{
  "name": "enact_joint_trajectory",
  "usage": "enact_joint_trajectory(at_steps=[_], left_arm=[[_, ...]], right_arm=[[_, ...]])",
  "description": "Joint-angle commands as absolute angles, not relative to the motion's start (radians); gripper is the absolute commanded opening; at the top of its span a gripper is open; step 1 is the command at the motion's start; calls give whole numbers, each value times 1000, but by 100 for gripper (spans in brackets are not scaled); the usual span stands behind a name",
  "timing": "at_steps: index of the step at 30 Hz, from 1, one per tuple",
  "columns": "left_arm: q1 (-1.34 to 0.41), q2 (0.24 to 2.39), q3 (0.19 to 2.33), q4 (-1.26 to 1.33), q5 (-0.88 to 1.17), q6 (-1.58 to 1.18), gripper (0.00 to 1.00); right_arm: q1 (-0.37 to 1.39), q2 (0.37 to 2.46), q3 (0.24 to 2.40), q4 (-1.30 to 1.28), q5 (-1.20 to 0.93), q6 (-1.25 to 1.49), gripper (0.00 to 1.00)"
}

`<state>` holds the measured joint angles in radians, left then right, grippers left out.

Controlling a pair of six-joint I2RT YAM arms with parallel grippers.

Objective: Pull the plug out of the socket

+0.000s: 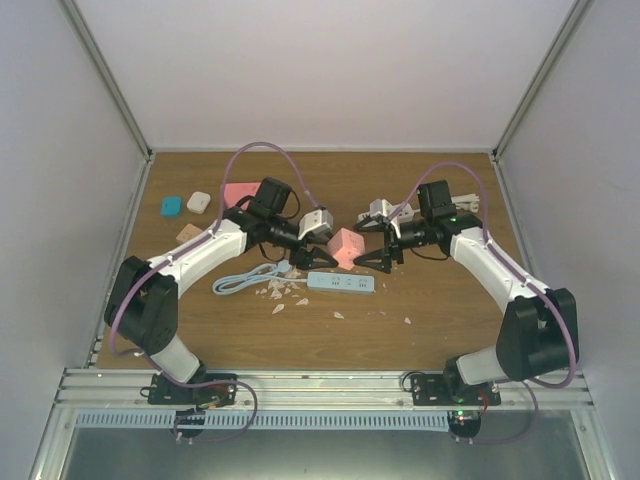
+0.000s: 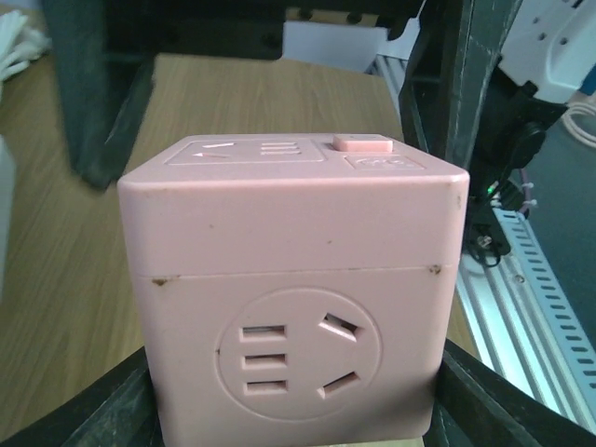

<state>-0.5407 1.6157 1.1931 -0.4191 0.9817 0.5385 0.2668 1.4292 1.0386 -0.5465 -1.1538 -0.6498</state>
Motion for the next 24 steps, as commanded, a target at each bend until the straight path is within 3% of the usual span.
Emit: enact_joint_trajectory(at_steps=[1, 6, 12, 24], left_arm=[[-457, 1585, 1176, -460, 995, 584, 31], [-349, 1571, 1151, -526, 962, 621, 30], [-211, 1542, 1137, -600, 947, 669, 30], [-31, 1497, 1141, -725, 872, 763, 30]], right_arm=[[236, 1440, 1046, -545, -1062, -709, 100], [259, 1483, 1011, -524, -912, -753, 100], [418, 1535, 971, -468, -661, -796, 98], [649, 1864, 1152, -499, -449, -795, 85]])
